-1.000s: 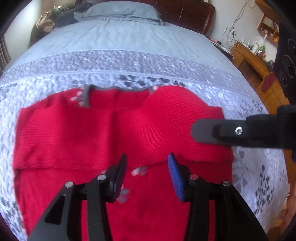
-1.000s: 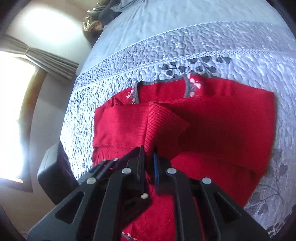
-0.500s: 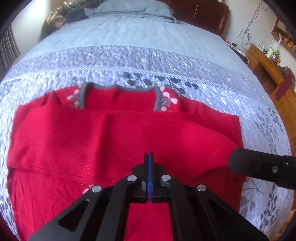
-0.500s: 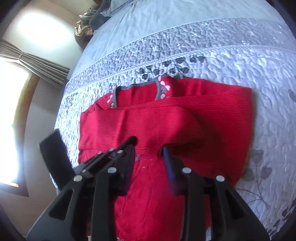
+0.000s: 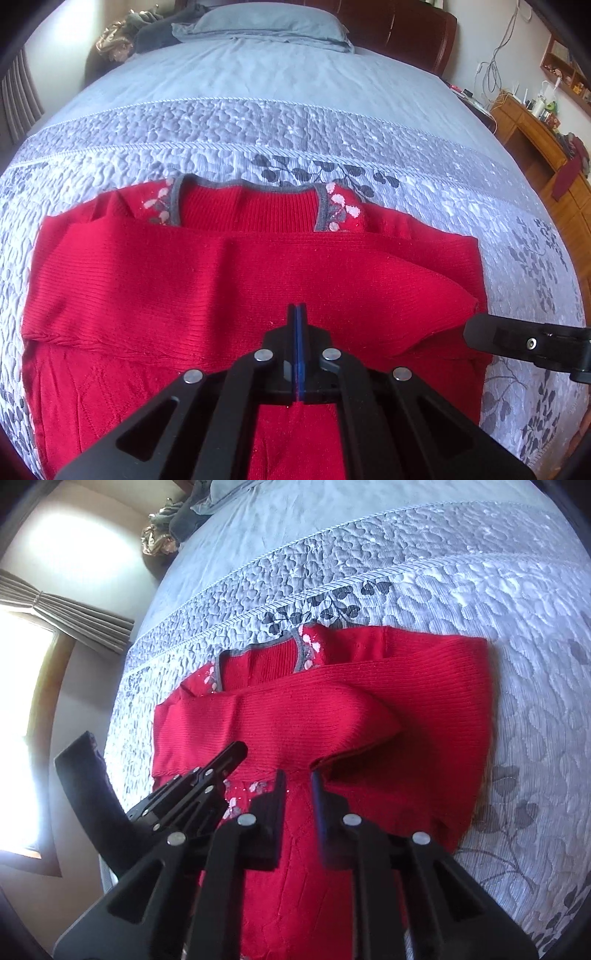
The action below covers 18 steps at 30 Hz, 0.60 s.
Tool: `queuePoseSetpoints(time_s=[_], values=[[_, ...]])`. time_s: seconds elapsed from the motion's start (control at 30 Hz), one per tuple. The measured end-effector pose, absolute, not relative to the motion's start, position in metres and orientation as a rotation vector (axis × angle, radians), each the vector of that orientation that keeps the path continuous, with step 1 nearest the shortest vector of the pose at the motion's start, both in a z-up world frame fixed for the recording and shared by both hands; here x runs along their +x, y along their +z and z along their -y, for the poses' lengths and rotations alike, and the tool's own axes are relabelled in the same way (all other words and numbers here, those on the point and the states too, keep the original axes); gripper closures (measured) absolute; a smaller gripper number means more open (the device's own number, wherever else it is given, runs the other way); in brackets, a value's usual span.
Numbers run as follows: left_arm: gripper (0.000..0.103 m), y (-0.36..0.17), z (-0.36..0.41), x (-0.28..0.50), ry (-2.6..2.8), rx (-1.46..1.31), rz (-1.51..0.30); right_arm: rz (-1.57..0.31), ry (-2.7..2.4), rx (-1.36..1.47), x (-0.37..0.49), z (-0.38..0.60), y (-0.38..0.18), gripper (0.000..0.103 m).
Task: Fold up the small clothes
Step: 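Grasp the sweater side edge with the left gripper and fold it toward the center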
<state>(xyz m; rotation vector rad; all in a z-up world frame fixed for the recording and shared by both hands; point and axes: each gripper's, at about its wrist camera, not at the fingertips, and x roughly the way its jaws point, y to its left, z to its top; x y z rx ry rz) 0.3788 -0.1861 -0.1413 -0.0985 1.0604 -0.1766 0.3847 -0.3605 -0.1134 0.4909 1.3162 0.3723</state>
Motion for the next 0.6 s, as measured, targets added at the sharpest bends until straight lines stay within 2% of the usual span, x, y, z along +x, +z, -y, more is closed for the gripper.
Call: queuePoseSetpoints(time_s=[0.1,0.13,0.2,0.5,0.6], values=[[0.103,-0.145,0.187,0.378,-0.209,-0.090,-1.074,-1.315,0.346,0.468,0.385,0.361,-0.113,0.088],[0.103,-0.147,0.190,0.377,-0.212,-0.078,-1.082,-1.315,0.319,0.447,0.385,0.363,-0.114,0.081],[0.103,-0.151,0.198,0.377,-0.249,-0.063,-1.102,-1.305,0.269,0.413,0.384,0.370,-0.115,0.074],[0.096,-0.162,0.281,0.385,-0.298,0.144,-1.110,-1.288,0.178,0.442,0.351,0.426,-0.126,0.074],[0.088,-0.166,0.298,0.404,-0.264,0.219,-1.112,-1.264,0.144,0.463,0.329,0.451,-0.127,0.070]])
